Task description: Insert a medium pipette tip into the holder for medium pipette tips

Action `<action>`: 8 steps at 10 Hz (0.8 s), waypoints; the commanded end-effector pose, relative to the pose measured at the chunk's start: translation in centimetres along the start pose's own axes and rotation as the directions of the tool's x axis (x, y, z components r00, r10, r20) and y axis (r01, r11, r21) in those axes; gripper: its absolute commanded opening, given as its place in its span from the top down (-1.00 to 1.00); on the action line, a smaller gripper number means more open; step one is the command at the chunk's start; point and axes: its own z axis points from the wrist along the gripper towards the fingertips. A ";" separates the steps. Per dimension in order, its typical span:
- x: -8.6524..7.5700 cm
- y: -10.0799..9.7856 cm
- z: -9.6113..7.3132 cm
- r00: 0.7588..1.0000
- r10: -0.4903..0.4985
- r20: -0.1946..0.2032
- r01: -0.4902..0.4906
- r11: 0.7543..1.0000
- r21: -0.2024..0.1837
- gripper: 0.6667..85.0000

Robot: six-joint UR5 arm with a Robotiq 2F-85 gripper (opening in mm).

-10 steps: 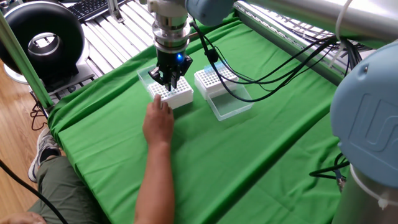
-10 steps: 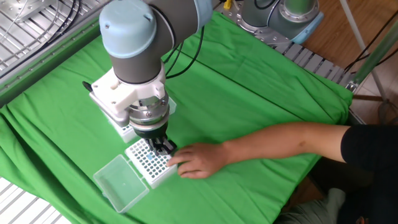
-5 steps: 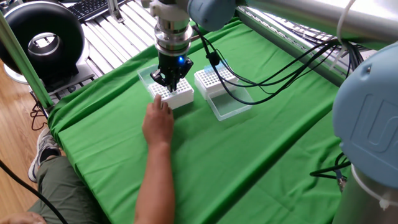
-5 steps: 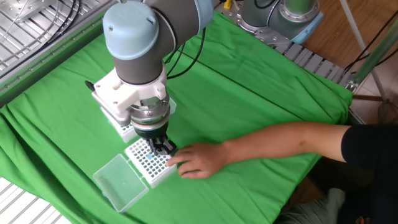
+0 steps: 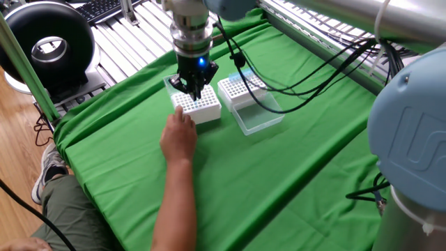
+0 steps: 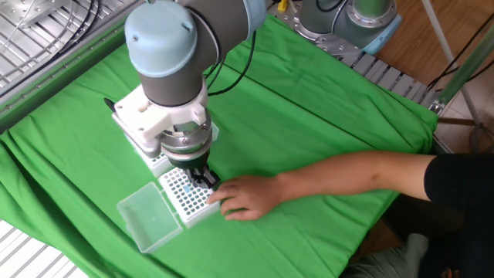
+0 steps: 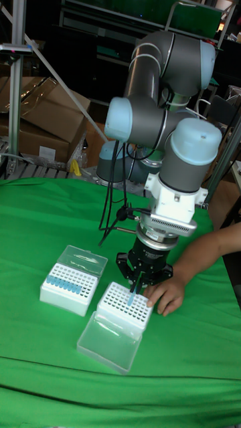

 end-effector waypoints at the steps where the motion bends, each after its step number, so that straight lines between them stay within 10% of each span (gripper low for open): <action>1: 0.7 -0.5 -3.1 0.999 -0.006 -0.043 0.006 1.000 0.000 0.99; 8: -1.3 -4.9 -6.0 0.992 -0.117 -0.039 0.118 0.993 0.015 0.99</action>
